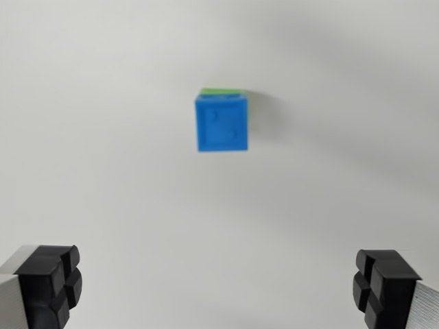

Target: Stack cube

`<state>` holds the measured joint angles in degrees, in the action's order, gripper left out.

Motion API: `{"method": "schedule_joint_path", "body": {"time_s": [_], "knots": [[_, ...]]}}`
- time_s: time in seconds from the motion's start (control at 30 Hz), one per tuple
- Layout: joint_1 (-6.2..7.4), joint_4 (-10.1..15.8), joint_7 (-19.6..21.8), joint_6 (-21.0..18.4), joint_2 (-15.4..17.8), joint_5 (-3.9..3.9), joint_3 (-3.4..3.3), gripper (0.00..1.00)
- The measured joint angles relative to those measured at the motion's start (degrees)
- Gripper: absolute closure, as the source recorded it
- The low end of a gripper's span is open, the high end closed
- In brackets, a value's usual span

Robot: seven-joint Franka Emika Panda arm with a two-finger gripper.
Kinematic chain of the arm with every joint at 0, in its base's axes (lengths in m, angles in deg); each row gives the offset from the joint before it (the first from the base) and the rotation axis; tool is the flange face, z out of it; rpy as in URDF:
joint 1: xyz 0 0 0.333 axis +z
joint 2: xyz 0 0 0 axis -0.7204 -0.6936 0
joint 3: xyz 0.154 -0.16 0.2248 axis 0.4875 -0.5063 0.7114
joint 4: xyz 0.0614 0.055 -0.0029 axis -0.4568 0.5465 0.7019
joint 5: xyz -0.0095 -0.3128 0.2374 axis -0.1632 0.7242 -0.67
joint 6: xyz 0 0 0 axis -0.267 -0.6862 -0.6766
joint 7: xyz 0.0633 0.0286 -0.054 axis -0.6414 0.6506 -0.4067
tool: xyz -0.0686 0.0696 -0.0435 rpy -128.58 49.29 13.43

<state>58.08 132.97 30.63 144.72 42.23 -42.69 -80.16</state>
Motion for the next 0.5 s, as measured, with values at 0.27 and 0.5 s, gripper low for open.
{"method": "schedule_joint_path", "body": {"time_s": [0.27, 0.5], "knots": [[0.00, 0.01, 0.00, 0.00, -0.02, 0.00, 0.00, 0.00], [0.00, 0.01, 0.00, 0.00, -0.02, 0.00, 0.00, 0.00]]}}
